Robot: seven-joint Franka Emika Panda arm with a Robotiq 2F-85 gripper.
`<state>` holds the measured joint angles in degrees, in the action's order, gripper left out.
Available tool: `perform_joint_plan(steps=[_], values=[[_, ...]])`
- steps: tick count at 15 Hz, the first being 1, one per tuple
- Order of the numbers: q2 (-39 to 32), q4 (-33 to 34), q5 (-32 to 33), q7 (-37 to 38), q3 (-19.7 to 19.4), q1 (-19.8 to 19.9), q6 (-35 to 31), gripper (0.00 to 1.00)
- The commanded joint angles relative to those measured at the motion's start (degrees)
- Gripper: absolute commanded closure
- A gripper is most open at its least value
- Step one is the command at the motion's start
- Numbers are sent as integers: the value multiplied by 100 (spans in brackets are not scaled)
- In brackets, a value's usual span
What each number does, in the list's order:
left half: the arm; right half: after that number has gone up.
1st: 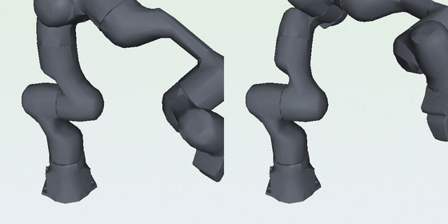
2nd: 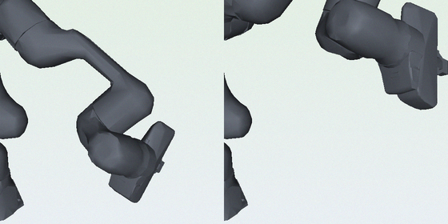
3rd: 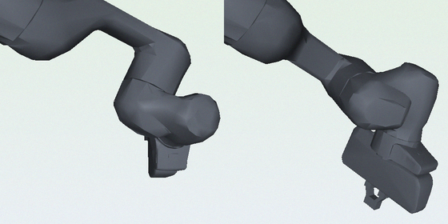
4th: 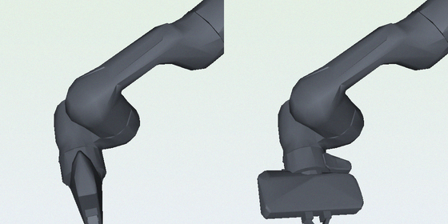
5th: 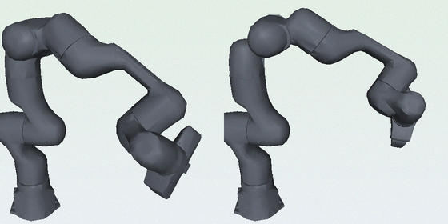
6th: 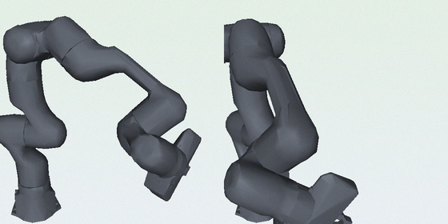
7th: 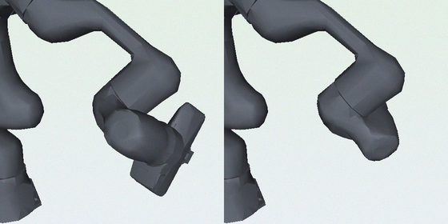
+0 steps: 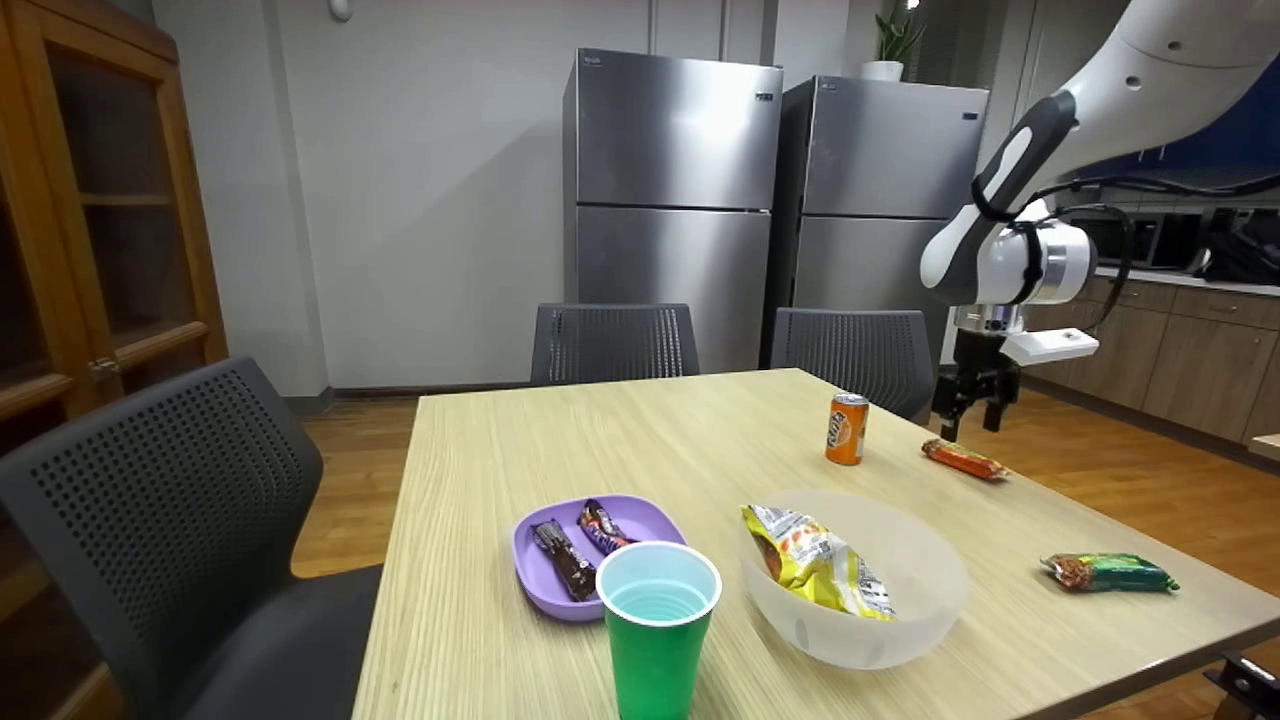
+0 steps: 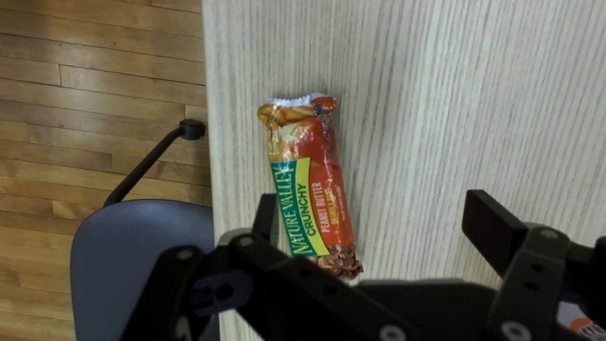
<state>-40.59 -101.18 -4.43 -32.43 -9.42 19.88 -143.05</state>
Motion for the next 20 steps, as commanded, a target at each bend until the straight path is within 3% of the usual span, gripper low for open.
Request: perform_joint_plan(steps=[1, 13, 14, 15, 20], values=[[-369, 521, 338, 417, 55, 115, 166, 0], [-916, 1154, 653, 678, 57, 242, 499, 0], [-906, 1152, 651, 662, 64, 258, 476, 25], [-908, 1163, 658, 668, 57, 261, 471, 26], [-949, 1213, 685, 693, 38, 257, 512, 66]])
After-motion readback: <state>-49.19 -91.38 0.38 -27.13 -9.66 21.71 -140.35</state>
